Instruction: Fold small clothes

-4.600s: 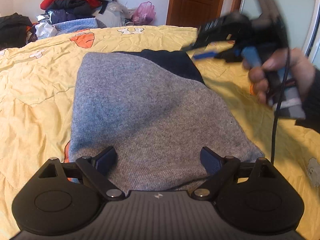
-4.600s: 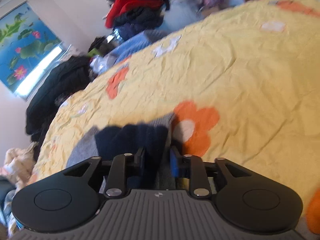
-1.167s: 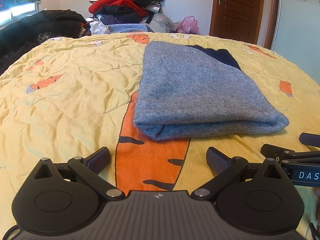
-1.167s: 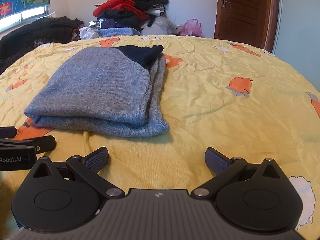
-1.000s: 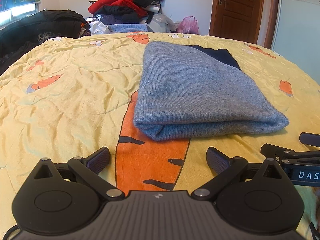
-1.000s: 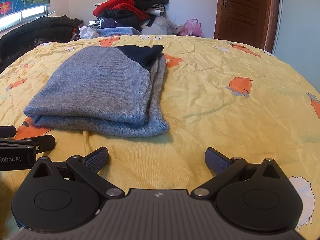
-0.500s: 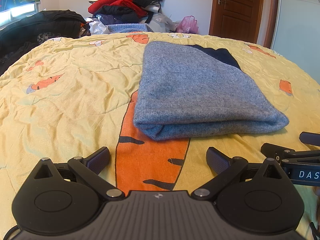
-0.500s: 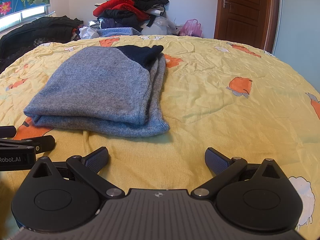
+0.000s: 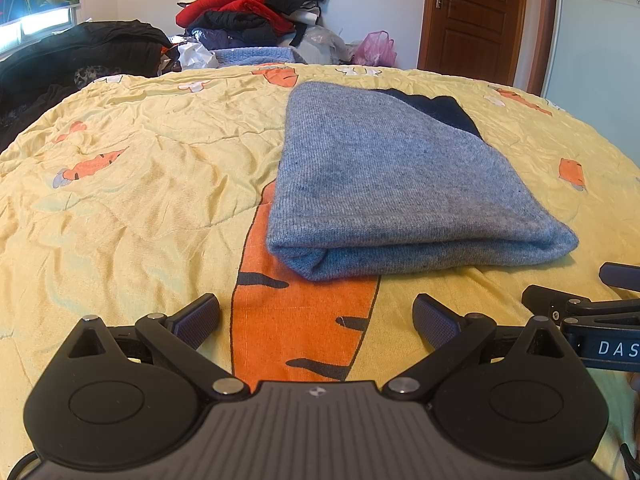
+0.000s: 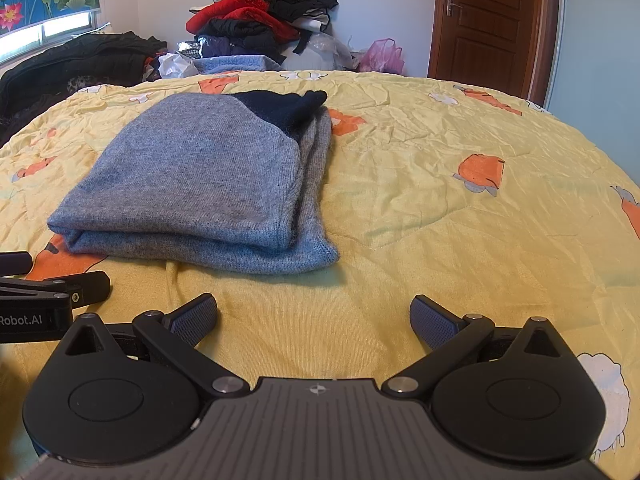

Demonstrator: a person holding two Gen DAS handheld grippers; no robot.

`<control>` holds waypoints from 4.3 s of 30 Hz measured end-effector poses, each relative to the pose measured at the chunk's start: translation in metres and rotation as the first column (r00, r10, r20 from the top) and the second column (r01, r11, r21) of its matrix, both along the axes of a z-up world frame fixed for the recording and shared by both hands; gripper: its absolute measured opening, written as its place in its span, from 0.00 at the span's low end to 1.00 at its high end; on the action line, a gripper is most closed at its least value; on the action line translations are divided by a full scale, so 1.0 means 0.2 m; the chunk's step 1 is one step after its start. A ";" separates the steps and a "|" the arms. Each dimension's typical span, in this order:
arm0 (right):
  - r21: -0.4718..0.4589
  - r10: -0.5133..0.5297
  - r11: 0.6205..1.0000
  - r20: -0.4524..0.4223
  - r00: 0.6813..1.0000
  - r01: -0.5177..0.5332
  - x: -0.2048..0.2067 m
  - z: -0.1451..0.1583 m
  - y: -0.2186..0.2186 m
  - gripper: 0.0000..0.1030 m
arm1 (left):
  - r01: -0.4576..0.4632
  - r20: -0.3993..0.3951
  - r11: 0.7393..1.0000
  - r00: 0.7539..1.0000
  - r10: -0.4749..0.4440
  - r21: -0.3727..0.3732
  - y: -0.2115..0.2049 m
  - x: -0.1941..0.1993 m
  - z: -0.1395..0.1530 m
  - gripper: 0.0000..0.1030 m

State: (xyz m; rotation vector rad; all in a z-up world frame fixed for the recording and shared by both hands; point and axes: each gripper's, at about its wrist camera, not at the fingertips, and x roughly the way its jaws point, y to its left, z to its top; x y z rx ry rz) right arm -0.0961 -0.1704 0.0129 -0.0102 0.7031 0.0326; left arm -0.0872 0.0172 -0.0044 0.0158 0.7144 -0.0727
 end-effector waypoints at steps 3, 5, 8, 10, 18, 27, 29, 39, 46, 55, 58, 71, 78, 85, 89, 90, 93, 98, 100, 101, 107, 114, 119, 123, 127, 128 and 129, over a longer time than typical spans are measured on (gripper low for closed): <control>0.000 0.000 1.000 0.000 1.000 0.000 0.00 0.00 0.00 1.00 | 0.000 0.000 1.000 1.000 0.000 0.000 0.00 0.00 0.00 1.00; 0.000 0.000 1.000 0.000 1.000 0.000 0.00 0.00 0.00 1.00 | 0.000 0.000 1.000 1.000 0.000 0.000 0.00 0.00 0.00 1.00; 0.000 0.000 1.000 0.000 1.000 0.000 0.00 0.00 0.00 1.00 | 0.000 0.000 1.000 1.000 0.000 0.000 0.00 0.00 0.00 1.00; 0.000 0.000 1.000 0.000 1.000 0.000 0.00 0.00 0.00 1.00 | 0.000 0.000 1.000 1.000 0.000 -0.001 0.00 0.00 0.00 1.00; 0.000 0.000 1.000 0.000 1.000 0.000 0.00 0.00 0.00 1.00 | 0.000 0.000 1.000 1.000 0.000 0.000 0.00 0.00 0.00 1.00; 0.001 0.000 1.000 0.000 1.000 0.000 0.00 0.00 0.00 1.00 | 0.000 0.000 1.000 1.000 0.000 0.000 0.00 0.00 0.00 1.00; 0.001 0.000 1.000 0.000 1.000 0.000 0.00 0.00 0.00 1.00 | 0.000 0.000 1.000 1.000 0.000 -0.001 0.00 0.00 0.00 1.00; 0.001 0.000 1.000 0.001 1.000 0.000 0.00 0.00 0.00 1.00 | 0.000 0.000 1.000 1.000 0.000 -0.001 0.00 0.00 0.00 1.00; 0.001 0.000 1.000 0.001 1.000 0.000 0.00 0.00 0.00 1.00 | 0.001 0.000 1.000 1.000 -0.001 -0.002 0.01 0.00 0.00 1.00; 0.001 0.000 1.000 0.001 1.000 0.000 0.00 0.00 0.00 1.00 | 0.001 0.000 1.000 1.000 -0.001 -0.002 0.01 0.00 0.00 1.00; 0.001 0.000 1.000 0.001 1.000 0.000 0.00 0.00 0.00 1.00 | 0.001 0.000 1.000 1.000 -0.001 -0.003 0.01 0.00 0.00 1.00; 0.001 0.000 1.000 0.001 1.000 0.000 0.00 0.00 0.00 1.00 | 0.001 0.000 1.000 1.000 -0.001 -0.003 0.01 0.00 0.00 1.00; 0.000 0.000 1.000 0.001 1.000 0.000 0.00 0.00 0.00 1.00 | 0.001 0.000 1.000 1.000 -0.001 -0.003 0.01 0.00 0.00 1.00; 0.000 0.000 1.000 0.001 1.000 0.000 0.00 0.00 0.00 1.00 | 0.001 0.000 1.000 1.000 -0.001 -0.003 0.01 0.00 0.00 1.00; 0.000 0.000 1.000 0.001 1.000 0.000 0.00 0.00 0.00 1.00 | 0.001 0.000 1.000 1.000 -0.001 -0.003 0.01 0.00 0.00 1.00; 0.000 0.000 1.000 0.001 1.000 0.000 0.00 0.00 0.00 1.00 | 0.001 0.000 1.000 1.000 -0.001 -0.003 0.01 0.00 0.00 1.00; 0.000 0.000 1.000 0.001 1.000 0.000 0.00 0.00 0.00 1.00 | 0.001 0.000 1.000 1.000 -0.001 -0.004 0.01 0.00 0.00 1.00; 0.000 -0.001 1.000 0.001 1.000 0.001 0.00 0.00 0.00 1.00 | 0.000 0.000 1.000 1.000 0.000 -0.001 0.00 0.00 0.00 1.00; 0.000 0.000 1.000 0.000 1.000 0.000 0.00 0.00 0.00 1.00 | 0.000 -0.001 1.000 1.000 0.000 0.001 0.00 0.00 0.00 1.00; 0.000 0.000 1.000 0.000 1.000 0.000 0.00 0.00 0.00 1.00 | 0.000 -0.001 1.000 1.000 0.000 0.002 0.00 0.00 0.00 1.00; 0.001 0.000 1.000 0.000 1.000 0.000 0.00 0.00 0.00 1.00 | 0.004 -0.004 1.000 1.000 -0.004 0.007 0.00 0.00 0.00 1.00; 0.001 0.000 1.000 0.000 1.000 0.000 0.00 0.00 0.00 1.00 | -0.002 -0.005 1.000 1.000 0.002 0.011 -0.01 -0.01 0.00 1.00; 0.002 0.000 1.000 -0.004 1.000 0.000 0.00 0.00 0.00 1.00 | -0.006 -0.015 0.999 1.000 0.006 0.031 -0.02 0.00 0.01 1.00; 0.030 -0.026 0.999 -0.038 0.999 0.028 -0.05 0.03 -0.04 1.00 | 0.012 -0.049 1.000 0.999 -0.012 -0.002 0.00 0.01 0.03 1.00; 0.074 0.007 0.997 -0.092 0.996 0.000 -0.11 0.10 -0.06 1.00 | -0.034 -0.134 0.997 0.991 0.023 -0.076 0.07 0.01 0.10 1.00; 0.086 0.016 0.996 -0.093 0.995 -0.008 -0.12 0.12 -0.07 1.00 | -0.050 -0.130 0.993 0.991 0.035 -0.110 0.10 -0.01 0.13 1.00; 0.101 0.022 0.995 -0.092 0.996 -0.012 -0.13 0.15 -0.08 1.00 | -0.067 -0.118 0.990 0.992 0.052 -0.127 0.12 -0.03 0.16 1.00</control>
